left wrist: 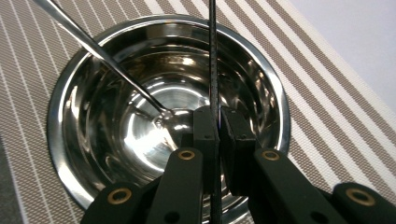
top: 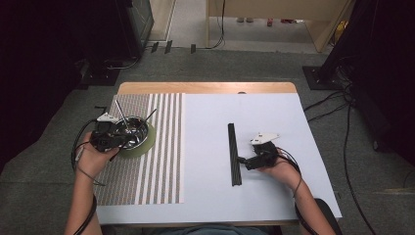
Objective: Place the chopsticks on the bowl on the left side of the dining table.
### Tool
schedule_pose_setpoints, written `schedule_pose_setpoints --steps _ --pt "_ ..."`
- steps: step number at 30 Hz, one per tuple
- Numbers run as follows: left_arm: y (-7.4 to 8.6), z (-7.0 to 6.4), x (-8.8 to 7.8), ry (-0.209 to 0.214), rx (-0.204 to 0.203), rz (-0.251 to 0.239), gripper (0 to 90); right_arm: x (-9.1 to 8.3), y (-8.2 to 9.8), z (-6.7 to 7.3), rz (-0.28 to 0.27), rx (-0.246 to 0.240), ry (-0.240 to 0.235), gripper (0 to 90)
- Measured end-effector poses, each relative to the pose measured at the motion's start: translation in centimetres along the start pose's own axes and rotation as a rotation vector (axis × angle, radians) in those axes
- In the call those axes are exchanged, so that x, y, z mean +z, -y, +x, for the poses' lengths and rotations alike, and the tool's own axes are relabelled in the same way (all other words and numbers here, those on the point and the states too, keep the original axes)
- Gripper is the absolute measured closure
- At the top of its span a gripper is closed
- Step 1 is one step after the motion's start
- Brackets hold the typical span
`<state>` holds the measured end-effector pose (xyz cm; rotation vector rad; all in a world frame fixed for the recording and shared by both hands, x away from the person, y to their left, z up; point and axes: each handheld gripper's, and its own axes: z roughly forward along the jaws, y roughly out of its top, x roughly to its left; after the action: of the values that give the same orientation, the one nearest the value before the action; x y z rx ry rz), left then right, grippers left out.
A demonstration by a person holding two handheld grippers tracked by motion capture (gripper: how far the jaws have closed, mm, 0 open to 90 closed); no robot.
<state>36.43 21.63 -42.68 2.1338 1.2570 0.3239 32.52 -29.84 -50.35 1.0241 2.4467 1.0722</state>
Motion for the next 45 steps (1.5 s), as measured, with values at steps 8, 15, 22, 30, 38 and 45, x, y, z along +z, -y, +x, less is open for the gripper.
schedule_pose_setpoints --steps 8,15,22,30,38,45 --pt "0.2 0.3 0.0 -0.015 0.018 -0.018 86.3 0.0 0.0 0.0 0.0 0.0 0.0 10.9" --pt "0.4 0.5 0.2 -0.009 -0.006 -0.015 77.3 0.0 0.0 0.0 0.0 -0.001 0.0 10.9" --pt "-0.2 0.3 -0.4 -0.019 -0.03 -0.064 53.2 0.0 0.0 0.0 0.0 0.0 0.0 10.9" --pt "-1.4 -1.1 -1.2 -0.04 -0.008 -0.108 44.1 0.0 0.0 0.0 0.0 -0.001 0.0 10.9" --pt "-2.6 -2.8 -1.6 -0.018 0.01 -0.131 40.9 0.0 0.0 0.0 0.0 -0.002 0.0 10.9" --pt "-3.3 -4.3 -1.0 0.011 0.024 -0.127 39.8 0.0 0.0 0.0 0.0 -0.001 0.0 10.9"
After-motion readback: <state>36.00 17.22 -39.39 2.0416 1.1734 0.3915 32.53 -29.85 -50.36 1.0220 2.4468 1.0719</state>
